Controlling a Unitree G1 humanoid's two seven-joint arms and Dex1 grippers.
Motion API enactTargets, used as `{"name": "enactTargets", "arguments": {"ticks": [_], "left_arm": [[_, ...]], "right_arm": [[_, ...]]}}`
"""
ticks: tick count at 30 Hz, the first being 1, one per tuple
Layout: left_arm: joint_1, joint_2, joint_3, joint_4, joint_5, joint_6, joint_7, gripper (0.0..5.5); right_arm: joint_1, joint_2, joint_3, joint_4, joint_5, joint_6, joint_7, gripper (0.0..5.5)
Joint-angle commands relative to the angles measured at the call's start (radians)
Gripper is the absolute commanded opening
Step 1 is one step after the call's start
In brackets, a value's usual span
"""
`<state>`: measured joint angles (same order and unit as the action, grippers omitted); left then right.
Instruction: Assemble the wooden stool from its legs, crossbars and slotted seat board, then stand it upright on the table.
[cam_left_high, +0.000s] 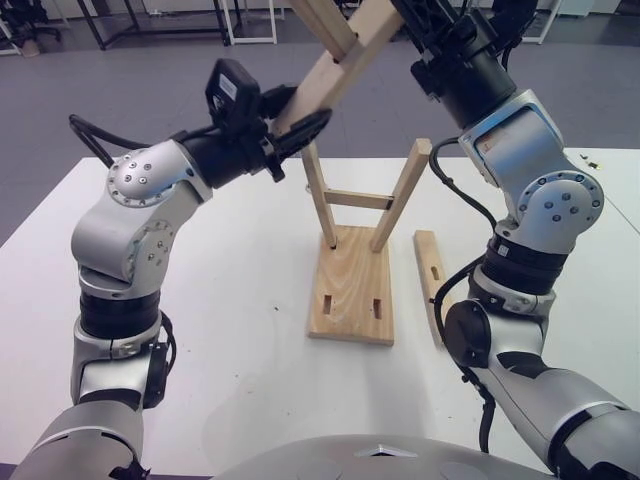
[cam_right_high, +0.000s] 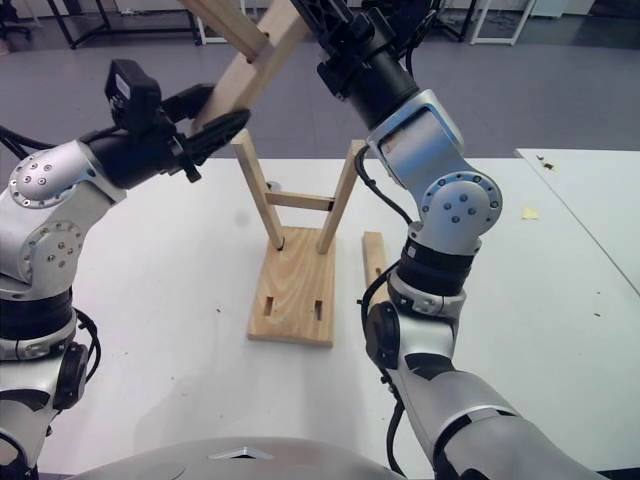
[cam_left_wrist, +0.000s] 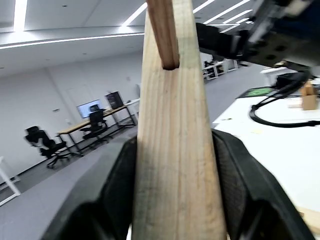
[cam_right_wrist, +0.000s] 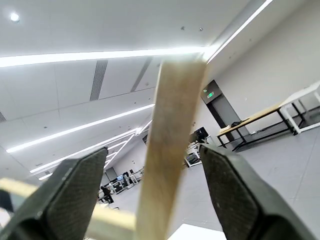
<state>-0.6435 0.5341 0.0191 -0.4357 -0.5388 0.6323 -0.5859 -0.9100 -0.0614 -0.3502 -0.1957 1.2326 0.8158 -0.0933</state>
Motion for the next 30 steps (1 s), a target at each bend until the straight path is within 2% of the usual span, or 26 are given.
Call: {"name": "enactTargets", "arguments": {"ticks": [1,3,15,20,21,25,27,30], "left_arm": [[0.037,0.025,-0.023,-0.039,0.020,-0.027,-0.038,2.05],[0.052,0.028,-0.030,-0.040,0.033,-0.038,-0.044,2.05],[0.082,0.008,-0.038,-0.049,0.054,-0.063,-0.027,2.04],[0.097,0.009,-0.053,-0.048,0.081,-0.067,-0.015,2.04],[0.112,0.010,-0.054,-0.054,0.075,-0.063,-0.020,2.41],[0.193,0.033,-0.053,-0.076,0.084,-0.058,-0.035,3.00],[0.260,0.039,-0.019,-0.136,0.048,-0.026,-0.024,3.27],[0.492,0.048,0.083,-0.217,0.053,-0.033,0.012,3.84]], "right_arm": [[-0.013,-0.017,0.001,0.002,0.061,0.013,-0.054,3.40],[-0.009,-0.023,-0.003,0.002,0.083,0.003,-0.082,3.40],[0.050,-0.077,0.001,-0.035,0.238,-0.013,-0.236,1.10],[0.079,-0.084,0.018,-0.052,0.261,-0.036,-0.285,1.05],[0.097,-0.087,0.013,-0.074,0.249,-0.052,-0.304,1.04],[0.244,-0.124,0.006,-0.245,0.237,-0.079,-0.424,1.04],[0.359,-0.138,-0.001,-0.345,0.265,-0.092,-0.513,1.04],[0.589,-0.239,-0.013,-0.526,0.250,-0.070,-0.527,1.03]]}}
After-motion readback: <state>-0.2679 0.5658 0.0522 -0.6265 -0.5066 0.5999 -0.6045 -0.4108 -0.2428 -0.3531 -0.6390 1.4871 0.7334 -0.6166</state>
